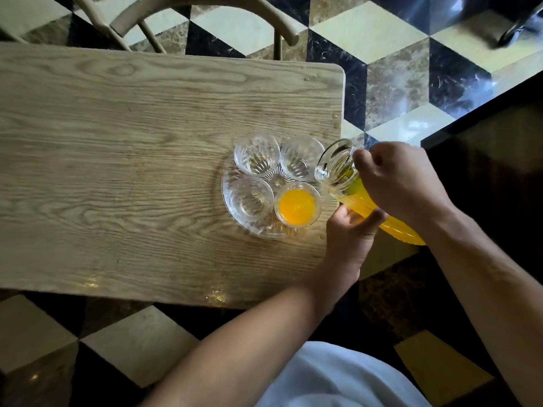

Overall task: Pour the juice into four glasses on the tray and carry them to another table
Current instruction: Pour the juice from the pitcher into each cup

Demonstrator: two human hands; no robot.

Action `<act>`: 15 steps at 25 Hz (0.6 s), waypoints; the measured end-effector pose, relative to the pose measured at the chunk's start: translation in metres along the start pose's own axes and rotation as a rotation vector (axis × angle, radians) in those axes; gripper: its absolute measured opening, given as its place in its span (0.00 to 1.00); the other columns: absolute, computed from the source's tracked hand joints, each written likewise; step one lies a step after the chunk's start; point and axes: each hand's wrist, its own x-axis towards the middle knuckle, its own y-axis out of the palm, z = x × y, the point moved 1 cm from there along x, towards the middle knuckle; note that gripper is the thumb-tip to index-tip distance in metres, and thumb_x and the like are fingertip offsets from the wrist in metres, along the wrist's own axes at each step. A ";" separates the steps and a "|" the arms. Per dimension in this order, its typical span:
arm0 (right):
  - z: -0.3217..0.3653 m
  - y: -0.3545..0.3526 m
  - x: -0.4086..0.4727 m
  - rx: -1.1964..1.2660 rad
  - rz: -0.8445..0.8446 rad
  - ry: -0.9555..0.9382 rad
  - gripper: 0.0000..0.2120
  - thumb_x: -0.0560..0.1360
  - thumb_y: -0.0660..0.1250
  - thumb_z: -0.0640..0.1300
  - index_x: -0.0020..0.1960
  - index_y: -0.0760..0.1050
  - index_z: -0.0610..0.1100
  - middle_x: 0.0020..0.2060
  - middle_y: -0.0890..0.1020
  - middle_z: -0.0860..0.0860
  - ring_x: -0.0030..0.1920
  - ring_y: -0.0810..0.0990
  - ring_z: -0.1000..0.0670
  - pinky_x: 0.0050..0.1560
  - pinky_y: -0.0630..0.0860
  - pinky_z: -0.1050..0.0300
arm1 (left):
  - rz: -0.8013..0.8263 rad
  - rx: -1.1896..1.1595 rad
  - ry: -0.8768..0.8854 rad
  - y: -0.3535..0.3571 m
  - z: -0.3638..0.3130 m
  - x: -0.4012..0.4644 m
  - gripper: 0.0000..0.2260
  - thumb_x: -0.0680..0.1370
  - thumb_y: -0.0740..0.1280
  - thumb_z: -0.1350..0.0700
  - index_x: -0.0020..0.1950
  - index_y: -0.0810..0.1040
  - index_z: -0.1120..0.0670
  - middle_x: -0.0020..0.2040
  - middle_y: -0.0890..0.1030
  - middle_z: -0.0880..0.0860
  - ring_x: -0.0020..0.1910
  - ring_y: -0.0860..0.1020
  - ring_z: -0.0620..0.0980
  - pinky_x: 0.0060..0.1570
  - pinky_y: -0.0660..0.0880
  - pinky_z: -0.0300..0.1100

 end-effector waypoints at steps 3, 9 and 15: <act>0.002 -0.001 0.016 -0.062 0.005 -0.025 0.24 0.79 0.60 0.51 0.29 0.63 0.40 0.22 0.68 0.45 0.24 0.66 0.47 0.25 0.56 0.58 | -0.036 -0.019 -0.009 0.011 -0.010 0.006 0.22 0.66 0.81 0.47 0.47 0.75 0.57 0.41 0.74 0.57 0.45 0.70 0.51 0.48 0.73 0.53; 0.007 0.004 0.038 -0.112 0.046 -0.062 0.23 0.79 0.59 0.53 0.30 0.64 0.41 0.26 0.71 0.44 0.26 0.67 0.45 0.27 0.62 0.60 | -0.022 -0.095 -0.049 0.020 -0.023 0.011 0.28 0.59 0.80 0.41 0.47 0.74 0.57 0.43 0.71 0.57 0.47 0.70 0.52 0.48 0.73 0.53; 0.016 0.012 0.051 -0.187 0.103 -0.088 0.23 0.80 0.58 0.54 0.31 0.64 0.42 0.26 0.69 0.45 0.29 0.67 0.40 0.29 0.62 0.54 | -0.004 -0.142 -0.085 0.017 -0.033 0.016 0.32 0.56 0.78 0.41 0.52 0.74 0.57 0.47 0.73 0.57 0.49 0.72 0.52 0.52 0.78 0.52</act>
